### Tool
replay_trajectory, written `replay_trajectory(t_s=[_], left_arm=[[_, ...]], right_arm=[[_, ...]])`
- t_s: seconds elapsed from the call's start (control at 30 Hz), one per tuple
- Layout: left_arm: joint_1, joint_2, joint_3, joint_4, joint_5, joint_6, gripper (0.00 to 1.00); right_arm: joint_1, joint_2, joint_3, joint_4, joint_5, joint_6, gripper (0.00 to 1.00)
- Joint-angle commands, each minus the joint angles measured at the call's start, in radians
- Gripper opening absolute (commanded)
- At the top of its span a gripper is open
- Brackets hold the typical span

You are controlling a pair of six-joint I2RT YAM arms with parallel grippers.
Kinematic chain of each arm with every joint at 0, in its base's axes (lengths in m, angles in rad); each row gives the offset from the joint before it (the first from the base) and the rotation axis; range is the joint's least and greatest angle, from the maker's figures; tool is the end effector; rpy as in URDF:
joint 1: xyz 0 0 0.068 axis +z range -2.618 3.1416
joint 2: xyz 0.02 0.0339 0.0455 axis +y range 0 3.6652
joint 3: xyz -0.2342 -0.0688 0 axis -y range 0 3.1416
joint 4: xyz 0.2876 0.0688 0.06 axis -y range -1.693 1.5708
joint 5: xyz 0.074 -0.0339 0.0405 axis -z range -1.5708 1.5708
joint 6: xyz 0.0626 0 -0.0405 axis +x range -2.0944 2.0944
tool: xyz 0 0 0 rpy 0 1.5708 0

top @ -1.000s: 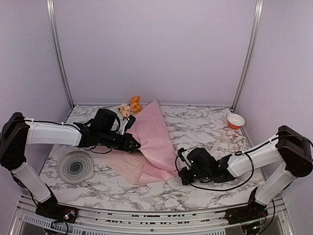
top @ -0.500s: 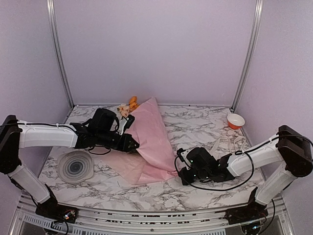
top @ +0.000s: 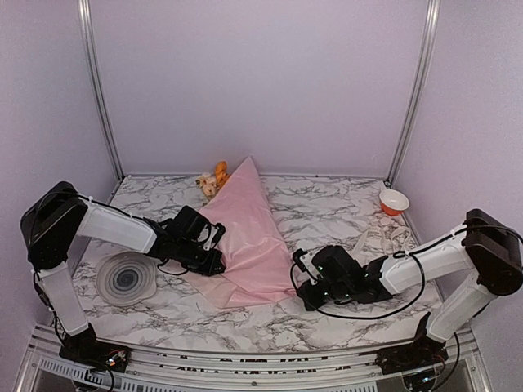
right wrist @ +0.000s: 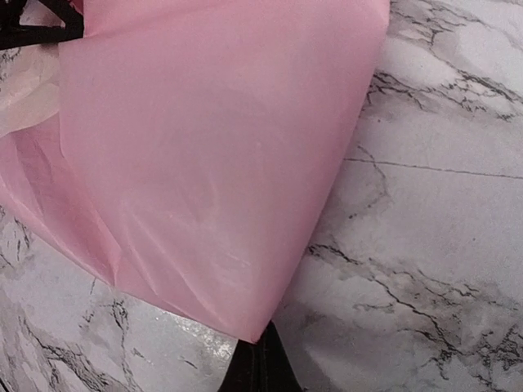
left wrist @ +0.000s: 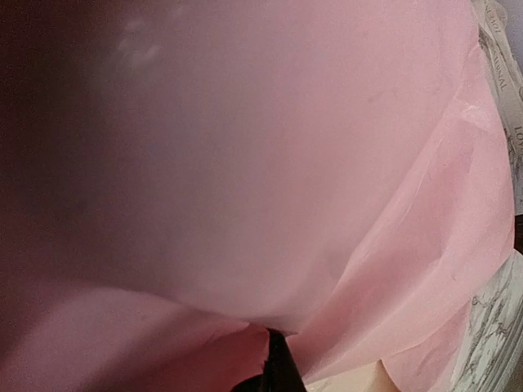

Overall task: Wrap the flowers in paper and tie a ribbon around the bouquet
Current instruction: Adjust the 2/3-folded wrapping paper at the center of the board.

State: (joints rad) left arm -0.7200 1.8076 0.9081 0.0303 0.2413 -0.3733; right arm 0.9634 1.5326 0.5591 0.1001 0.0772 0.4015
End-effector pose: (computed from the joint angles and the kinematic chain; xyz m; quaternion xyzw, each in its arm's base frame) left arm 0.2817 -0.2670 0.0503 0.2015 0.9112 -0.2739 0.2327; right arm 0.1809 0.2518 0.0389 -0.2477 0.9060 0.1872 0.2878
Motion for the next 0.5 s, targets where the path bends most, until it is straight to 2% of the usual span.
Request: replay_trajectory(t_s=[0.0, 0.1, 0.17, 0.27, 0.33, 0.47], left_arm=[[0.009, 0.031, 0.018, -0.072, -0.056, 0.034, 0.00], [0.010, 0.042, 0.037, -0.096, -0.043, 0.051, 0.00], [0.009, 0.052, 0.045, -0.103, -0.030, 0.058, 0.00], [0.009, 0.061, 0.043, -0.100, -0.036, 0.056, 0.00], [0.009, 0.068, 0.045, -0.090, -0.034, 0.058, 0.00], [0.008, 0.083, 0.067, -0.084, -0.027, 0.055, 0.00]], right_arm=[[-0.008, -0.046, 0.025, -0.167, -0.042, -0.034, 0.05], [-0.008, -0.117, 0.062, -0.271, -0.072, -0.052, 0.17], [-0.008, -0.165, 0.097, -0.343, -0.128, -0.084, 0.21], [-0.012, -0.231, 0.156, -0.412, -0.178, -0.133, 0.22], [-0.025, -0.242, 0.194, -0.384, -0.186, -0.163, 0.24], [-0.054, -0.085, 0.301, -0.290, -0.209, -0.225, 0.19]])
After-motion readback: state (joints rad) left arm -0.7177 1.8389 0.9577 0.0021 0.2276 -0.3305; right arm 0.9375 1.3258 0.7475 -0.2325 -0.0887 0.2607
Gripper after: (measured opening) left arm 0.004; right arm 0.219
